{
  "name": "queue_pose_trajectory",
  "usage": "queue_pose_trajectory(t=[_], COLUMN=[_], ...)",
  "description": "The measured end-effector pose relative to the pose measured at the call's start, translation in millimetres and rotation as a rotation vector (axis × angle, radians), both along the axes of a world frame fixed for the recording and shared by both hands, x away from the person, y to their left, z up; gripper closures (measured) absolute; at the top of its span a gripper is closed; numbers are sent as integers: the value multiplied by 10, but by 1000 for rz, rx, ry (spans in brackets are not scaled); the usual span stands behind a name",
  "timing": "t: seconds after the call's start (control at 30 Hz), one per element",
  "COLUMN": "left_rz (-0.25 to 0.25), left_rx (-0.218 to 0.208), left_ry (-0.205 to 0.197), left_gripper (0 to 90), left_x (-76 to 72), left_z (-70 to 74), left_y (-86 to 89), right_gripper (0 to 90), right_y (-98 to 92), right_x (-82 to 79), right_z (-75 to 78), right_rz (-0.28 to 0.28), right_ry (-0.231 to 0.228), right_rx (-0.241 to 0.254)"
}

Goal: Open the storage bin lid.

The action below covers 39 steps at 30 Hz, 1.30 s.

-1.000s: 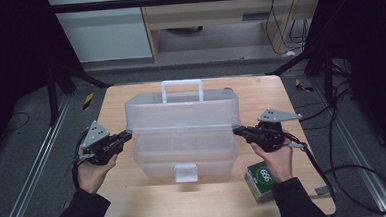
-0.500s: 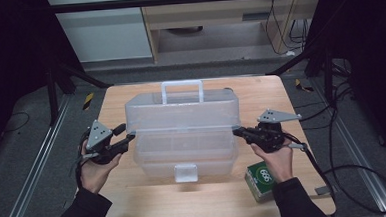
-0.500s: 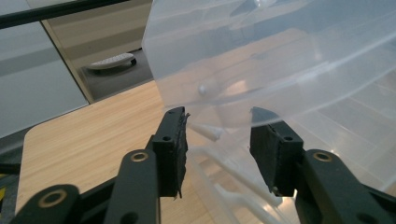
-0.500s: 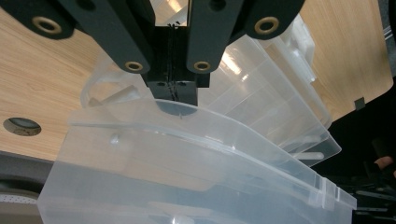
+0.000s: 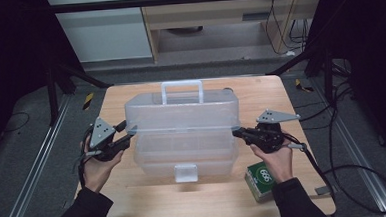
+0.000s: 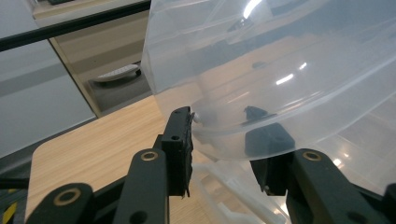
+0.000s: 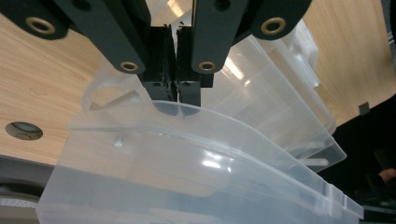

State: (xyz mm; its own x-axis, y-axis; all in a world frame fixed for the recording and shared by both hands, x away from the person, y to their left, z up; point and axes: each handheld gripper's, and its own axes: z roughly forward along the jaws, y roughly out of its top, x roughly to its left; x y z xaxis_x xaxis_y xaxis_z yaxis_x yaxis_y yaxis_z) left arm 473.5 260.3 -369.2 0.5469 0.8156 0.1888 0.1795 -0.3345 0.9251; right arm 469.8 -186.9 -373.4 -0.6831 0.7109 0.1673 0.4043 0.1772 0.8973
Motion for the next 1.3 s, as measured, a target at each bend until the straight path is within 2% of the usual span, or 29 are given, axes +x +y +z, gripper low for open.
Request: queue_pose_trajectory(t=[0.17,0.23,0.4,0.67,0.83,1.03,1.17,1.3], left_rz=[3,6,8,7,7,9,11,13], left_rx=[10,13,13,5,4,3,9,-3], left_ry=[2,4,7,12,14,17,17,14], left_gripper=[623,624,625,621,620,623,625,625], left_x=[-6,-9,-8,-3,1,17,45,88], left_z=[4,7,11,10,14,38,87,129], left_y=[-4,-8,-10,-4,-2,4,-2,0], right_gripper=[811,783,721,696,706,748,750,752], right_y=[-31,-52,-96,-14,19,40,40,43], right_x=[-18,-32,-35,2,17,26,26,24], right_z=[-39,-77,-199,-357,-405,-425,-422,-421], right_rz=[-24,-41,-73,-73,-73,-75,-78,-85], right_ry=[6,6,48,94,124,152,166,171], right_rx=[-20,-49,-104,-165,-179,-163,-155,-153])
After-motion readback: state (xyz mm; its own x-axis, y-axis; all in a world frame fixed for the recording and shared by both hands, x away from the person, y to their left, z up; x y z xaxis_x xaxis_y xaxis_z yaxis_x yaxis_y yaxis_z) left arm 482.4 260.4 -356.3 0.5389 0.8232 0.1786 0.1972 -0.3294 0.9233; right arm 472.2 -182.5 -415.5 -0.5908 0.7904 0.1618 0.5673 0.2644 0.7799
